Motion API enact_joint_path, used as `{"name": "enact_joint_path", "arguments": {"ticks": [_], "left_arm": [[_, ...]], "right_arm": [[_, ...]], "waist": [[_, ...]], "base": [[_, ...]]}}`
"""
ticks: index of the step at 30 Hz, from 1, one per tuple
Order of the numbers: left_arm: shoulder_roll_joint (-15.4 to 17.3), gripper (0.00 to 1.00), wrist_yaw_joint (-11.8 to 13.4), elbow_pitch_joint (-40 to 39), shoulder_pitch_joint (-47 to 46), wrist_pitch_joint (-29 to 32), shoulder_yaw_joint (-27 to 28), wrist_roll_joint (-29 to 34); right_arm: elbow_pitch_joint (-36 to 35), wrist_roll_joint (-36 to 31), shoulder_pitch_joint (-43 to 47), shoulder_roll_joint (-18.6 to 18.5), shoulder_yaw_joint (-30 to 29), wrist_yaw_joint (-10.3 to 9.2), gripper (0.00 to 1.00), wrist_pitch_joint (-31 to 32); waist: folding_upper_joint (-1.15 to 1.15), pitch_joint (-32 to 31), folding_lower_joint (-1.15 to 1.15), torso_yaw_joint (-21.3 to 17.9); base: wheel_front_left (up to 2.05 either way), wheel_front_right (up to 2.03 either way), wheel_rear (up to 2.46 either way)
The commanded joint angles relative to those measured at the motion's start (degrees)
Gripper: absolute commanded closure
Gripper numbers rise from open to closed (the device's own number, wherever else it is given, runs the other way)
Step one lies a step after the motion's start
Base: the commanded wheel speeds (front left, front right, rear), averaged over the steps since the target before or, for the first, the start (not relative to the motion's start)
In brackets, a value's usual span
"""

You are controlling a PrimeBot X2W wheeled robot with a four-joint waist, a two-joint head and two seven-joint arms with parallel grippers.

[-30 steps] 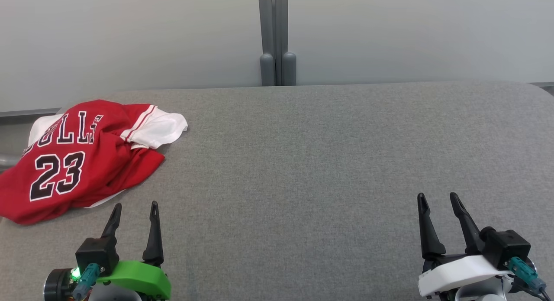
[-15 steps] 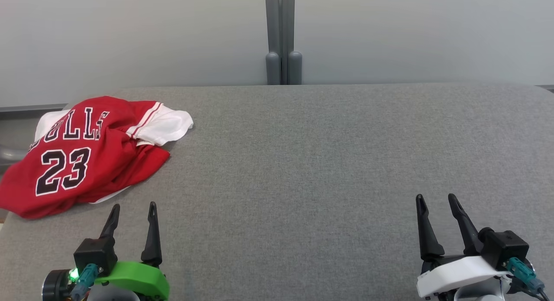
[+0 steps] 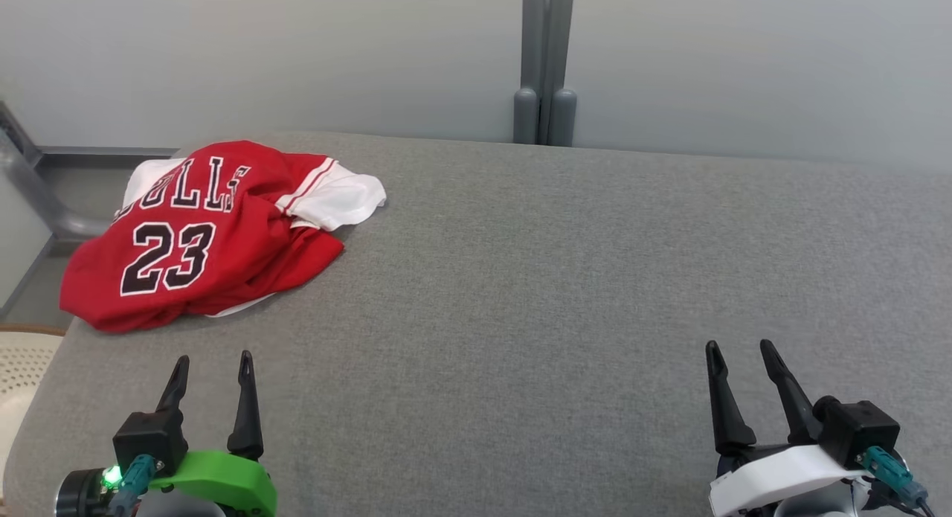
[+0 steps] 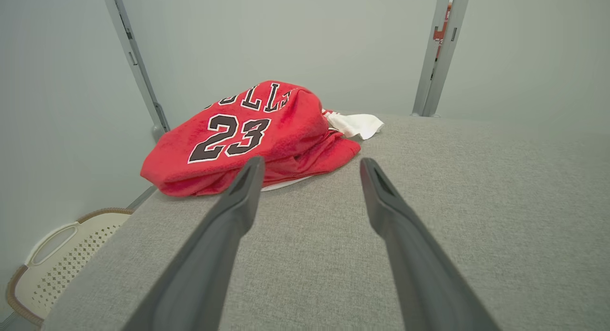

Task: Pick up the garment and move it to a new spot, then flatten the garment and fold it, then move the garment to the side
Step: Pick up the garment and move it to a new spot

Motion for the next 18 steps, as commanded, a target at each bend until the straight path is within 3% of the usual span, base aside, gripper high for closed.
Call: {"name": "enact_joint_path", "arguments": {"ticks": [1,18], "left_arm": [[0.5,0.00,0.1,0.3,-0.1,-0.4,0.2,0.0],[1.8,0.00,1.6,-0.8,0.6,0.4,0.6,-0.8]], "right_arm": [[0.2,0.5,0.6,-0.2,0.1,0.02,0.00,-0.2],[0.8,1.1,0.1,-0.2,1.2,0.01,0.00,-0.2]], "waist": [[0.00,0.1,0.00,2.3],[0.00,0.6,0.00,13.7]], "base": [[0.00,0.00,0.00],[0.00,0.00,0.00]]}}
